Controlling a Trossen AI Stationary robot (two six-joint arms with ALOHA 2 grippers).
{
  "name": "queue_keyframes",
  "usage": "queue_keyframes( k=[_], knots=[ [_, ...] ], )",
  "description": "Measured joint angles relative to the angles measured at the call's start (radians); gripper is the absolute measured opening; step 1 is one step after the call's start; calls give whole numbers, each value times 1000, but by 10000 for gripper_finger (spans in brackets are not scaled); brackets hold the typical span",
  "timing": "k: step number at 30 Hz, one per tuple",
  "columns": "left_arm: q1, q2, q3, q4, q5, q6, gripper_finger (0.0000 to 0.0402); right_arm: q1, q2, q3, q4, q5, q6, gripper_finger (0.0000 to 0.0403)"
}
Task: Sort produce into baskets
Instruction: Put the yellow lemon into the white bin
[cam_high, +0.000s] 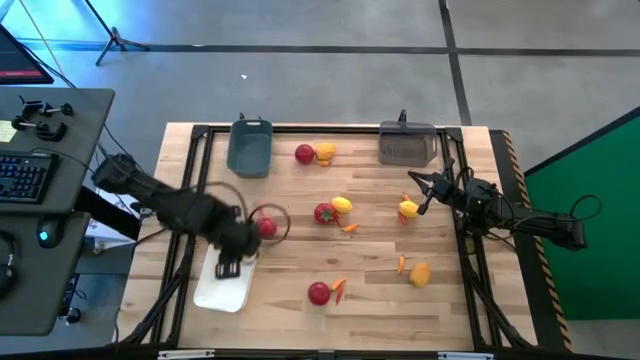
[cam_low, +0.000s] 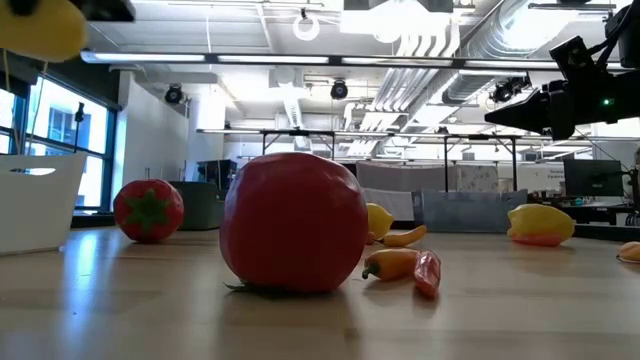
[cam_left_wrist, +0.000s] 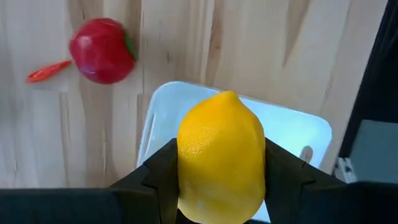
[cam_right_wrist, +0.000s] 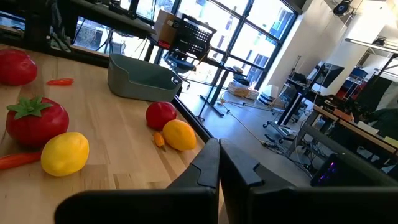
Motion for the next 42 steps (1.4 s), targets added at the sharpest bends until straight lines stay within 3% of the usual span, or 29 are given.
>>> queue_keyframes(
  k=[7,19,22,31,36,42],
  knots=[
    [-131,1,-211,147,-62,-137,145,0,0,0,0,0,0,0],
    [-111,1,-437,318,-38,-86,145,0,0,0,0,0,0,0],
    [-110,1,-453,328,-15,-101,153,0,0,0,0,0,0,0],
    [-91,1,-457,325,45,-84,247,0,0,0,0,0,0,0],
    [-90,-1,-414,284,78,-6,247,-1,0,0,0,0,0,0],
    [-64,-63,-324,248,57,80,205,-1,0,0,0,0,0,0]
  ],
)
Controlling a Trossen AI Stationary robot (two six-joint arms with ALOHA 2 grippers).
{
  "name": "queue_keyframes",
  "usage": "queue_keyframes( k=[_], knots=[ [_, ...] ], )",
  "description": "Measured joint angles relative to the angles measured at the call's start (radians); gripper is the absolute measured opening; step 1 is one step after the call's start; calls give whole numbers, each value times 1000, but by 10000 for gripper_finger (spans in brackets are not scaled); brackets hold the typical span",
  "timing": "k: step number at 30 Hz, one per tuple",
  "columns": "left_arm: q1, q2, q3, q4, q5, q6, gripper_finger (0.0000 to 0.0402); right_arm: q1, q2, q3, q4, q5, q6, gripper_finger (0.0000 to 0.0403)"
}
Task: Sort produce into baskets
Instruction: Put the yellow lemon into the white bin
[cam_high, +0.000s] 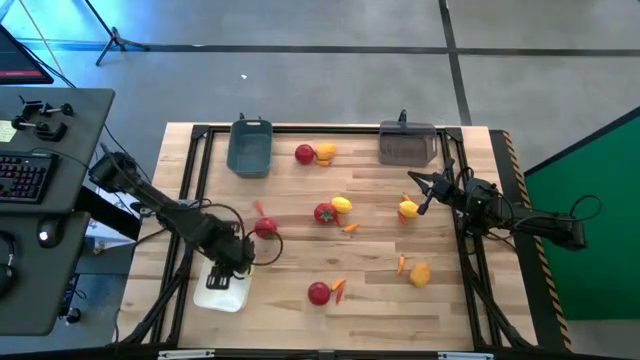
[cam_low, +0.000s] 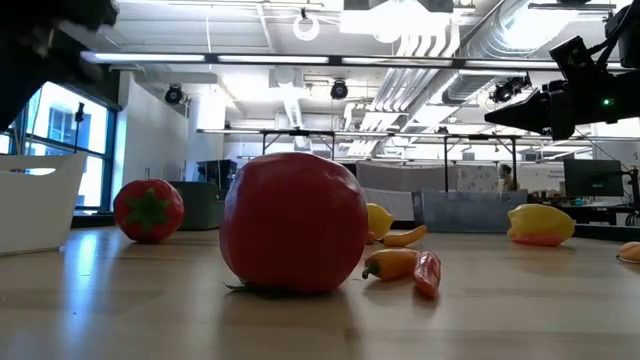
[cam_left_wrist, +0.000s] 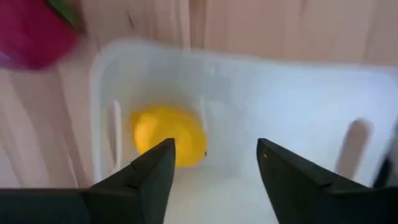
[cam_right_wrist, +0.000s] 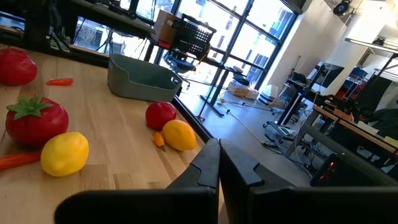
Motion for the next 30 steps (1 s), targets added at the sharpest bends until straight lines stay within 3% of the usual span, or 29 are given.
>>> queue_keyframes(
  k=[5,13,19,23,27,30],
  knots=[
    [90,-79,29,65,-37,-17,149,0,0,0,0,0,0,0],
    [282,-125,-46,453,-76,169,67,0,0,0,0,0,14,0],
    [406,-112,-123,803,-13,284,22,0,0,0,6,2,194,0],
    [482,-111,-177,1017,109,336,5,-1,0,0,35,11,269,0],
    [559,-106,-208,1124,112,397,1,-1,0,0,49,8,361,0],
    [611,-102,-235,1160,74,394,0,0,0,0,61,-8,594,0]
  ],
)
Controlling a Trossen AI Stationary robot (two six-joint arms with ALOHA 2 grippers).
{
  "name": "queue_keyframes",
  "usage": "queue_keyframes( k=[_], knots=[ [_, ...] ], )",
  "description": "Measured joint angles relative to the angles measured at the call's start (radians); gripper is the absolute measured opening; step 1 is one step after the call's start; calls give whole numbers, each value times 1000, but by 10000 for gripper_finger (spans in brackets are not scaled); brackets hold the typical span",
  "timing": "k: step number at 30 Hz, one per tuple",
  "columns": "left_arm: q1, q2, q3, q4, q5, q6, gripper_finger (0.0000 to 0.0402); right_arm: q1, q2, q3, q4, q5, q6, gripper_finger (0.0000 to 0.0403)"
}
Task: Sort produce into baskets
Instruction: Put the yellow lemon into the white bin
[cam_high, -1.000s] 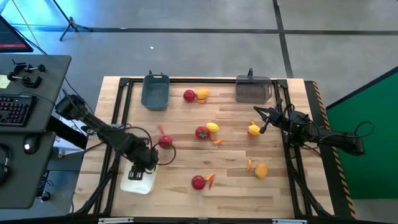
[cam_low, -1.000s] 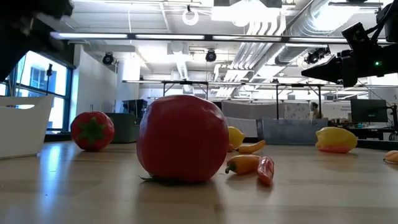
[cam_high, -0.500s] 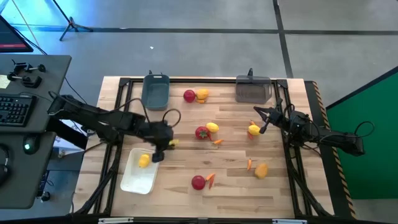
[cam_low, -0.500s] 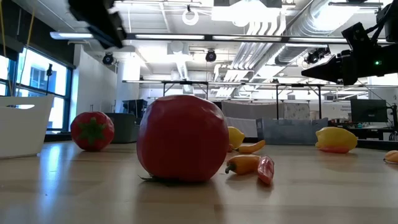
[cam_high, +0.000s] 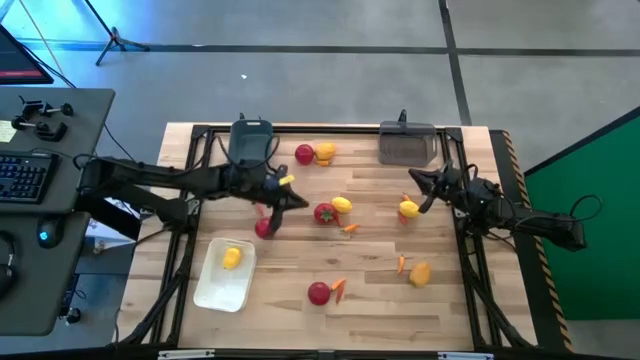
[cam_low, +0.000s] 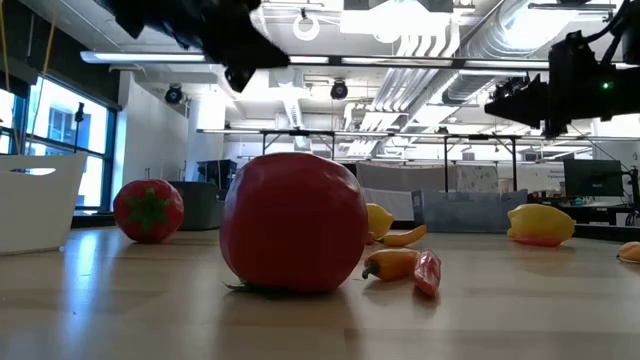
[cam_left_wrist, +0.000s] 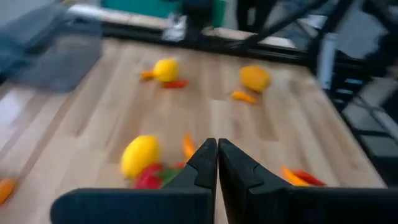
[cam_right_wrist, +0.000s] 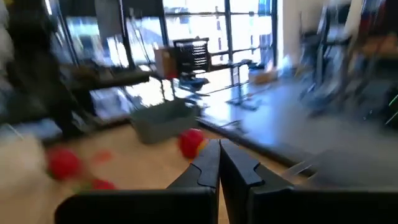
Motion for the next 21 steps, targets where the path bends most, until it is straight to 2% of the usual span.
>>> queue_keyframes(
  k=[4,7,11,15,17,21],
  knots=[
    [74,-2,-4,-34,19,38,0,-1,4,0,37,40,220,0],
    [125,6,-3,33,3,95,0,-1,4,0,31,72,163,0],
    [165,29,-3,40,3,97,0,-1,4,0,40,81,64,0],
    [167,71,-3,53,7,102,0,-1,5,0,14,59,82,1],
    [156,108,-9,128,45,141,0,-1,8,10,-54,61,141,5],
    [136,184,-50,436,147,59,0,2,42,121,-344,40,305,43]
  ],
)
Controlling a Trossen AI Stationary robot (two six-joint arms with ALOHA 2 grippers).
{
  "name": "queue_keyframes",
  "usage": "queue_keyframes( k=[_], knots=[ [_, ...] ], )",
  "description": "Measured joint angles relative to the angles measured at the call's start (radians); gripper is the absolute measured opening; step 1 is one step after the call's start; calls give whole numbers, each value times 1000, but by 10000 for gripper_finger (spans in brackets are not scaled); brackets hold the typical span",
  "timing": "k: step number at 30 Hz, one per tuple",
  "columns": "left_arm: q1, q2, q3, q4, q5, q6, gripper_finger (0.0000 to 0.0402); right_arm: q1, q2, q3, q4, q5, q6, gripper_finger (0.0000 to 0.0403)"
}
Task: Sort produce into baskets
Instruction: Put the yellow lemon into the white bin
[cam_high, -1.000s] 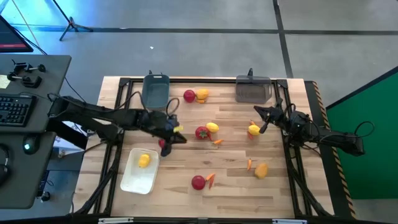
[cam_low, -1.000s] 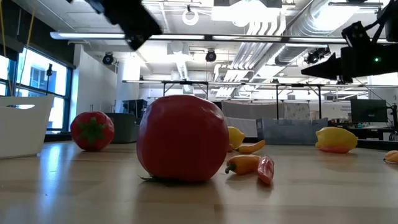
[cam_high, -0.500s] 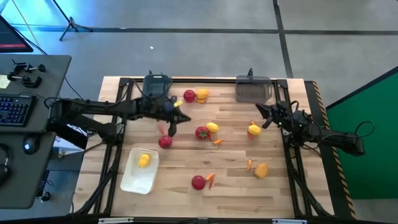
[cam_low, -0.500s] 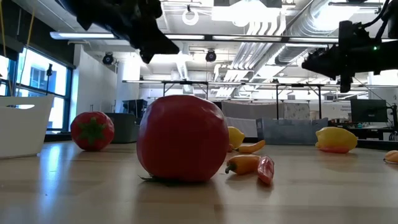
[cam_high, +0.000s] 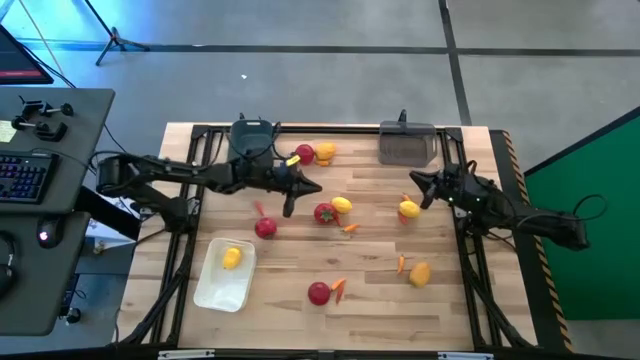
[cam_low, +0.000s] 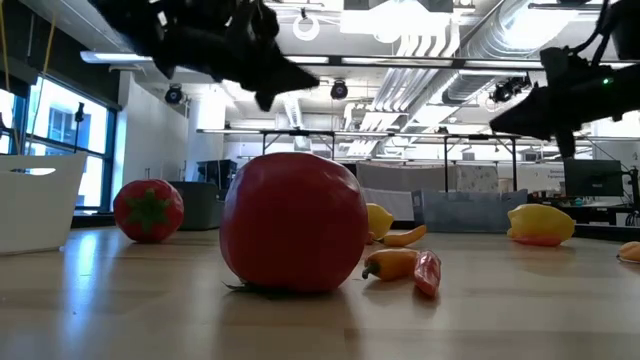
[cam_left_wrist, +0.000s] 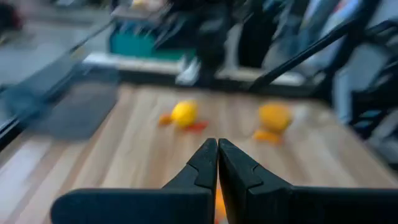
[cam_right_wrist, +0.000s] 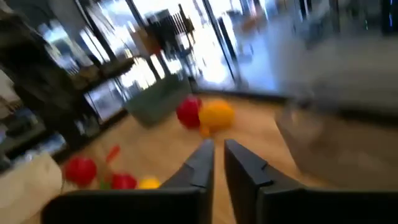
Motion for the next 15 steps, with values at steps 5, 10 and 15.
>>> queue_keyframes(
  k=[5,10,15],
  knots=[
    [-9,59,-67,206,0,-13,0,10,110,120,-213,-34,44,132],
    [3,63,-96,225,-30,38,0,31,286,185,-230,-103,49,206],
    [33,63,-98,231,-29,22,0,46,494,260,-313,-136,100,235]
  ],
)
